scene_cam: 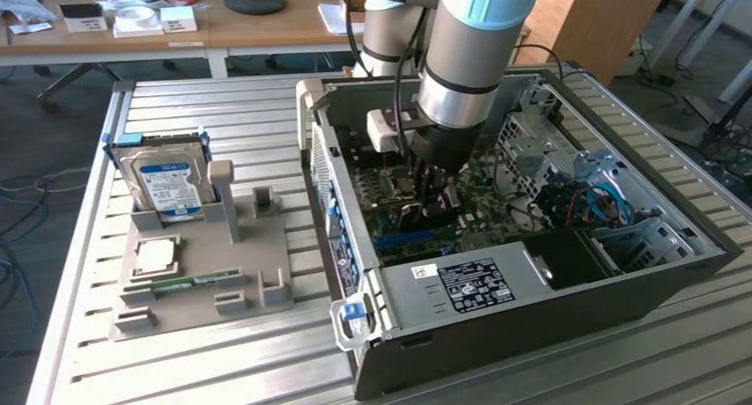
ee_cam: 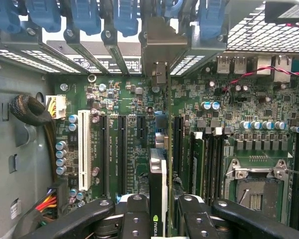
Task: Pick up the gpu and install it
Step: 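Insert the gpu into the slot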
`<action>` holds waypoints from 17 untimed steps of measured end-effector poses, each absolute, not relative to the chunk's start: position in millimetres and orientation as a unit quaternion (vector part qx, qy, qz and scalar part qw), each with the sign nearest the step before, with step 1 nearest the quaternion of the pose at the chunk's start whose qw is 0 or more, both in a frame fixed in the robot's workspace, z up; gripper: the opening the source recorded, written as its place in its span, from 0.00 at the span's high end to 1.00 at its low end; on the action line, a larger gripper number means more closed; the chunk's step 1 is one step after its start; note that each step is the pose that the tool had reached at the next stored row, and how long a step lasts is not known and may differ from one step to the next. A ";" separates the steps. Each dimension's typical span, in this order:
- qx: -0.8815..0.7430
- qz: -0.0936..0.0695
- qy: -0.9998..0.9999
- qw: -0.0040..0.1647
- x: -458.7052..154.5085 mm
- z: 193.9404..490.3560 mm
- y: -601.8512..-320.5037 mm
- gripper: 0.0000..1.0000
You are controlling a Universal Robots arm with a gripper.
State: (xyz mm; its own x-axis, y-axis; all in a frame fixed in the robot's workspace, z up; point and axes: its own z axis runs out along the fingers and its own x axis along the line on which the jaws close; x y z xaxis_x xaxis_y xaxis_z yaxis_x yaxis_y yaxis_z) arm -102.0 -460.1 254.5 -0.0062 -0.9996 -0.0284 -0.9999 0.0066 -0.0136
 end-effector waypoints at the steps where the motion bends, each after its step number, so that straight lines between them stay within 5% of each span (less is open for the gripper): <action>1: -0.705 0.005 0.709 0.015 -102.7 254.5 -460.1 0.73; 17: -0.705 0.005 0.709 0.015 -102.6 252.1 -460.1 0.73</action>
State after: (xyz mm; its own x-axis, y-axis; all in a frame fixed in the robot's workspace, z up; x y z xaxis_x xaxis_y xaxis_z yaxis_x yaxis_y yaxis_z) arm -102.6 -460.1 252.1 -0.0059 -0.9996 -0.0285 -0.9999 0.0063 -0.0136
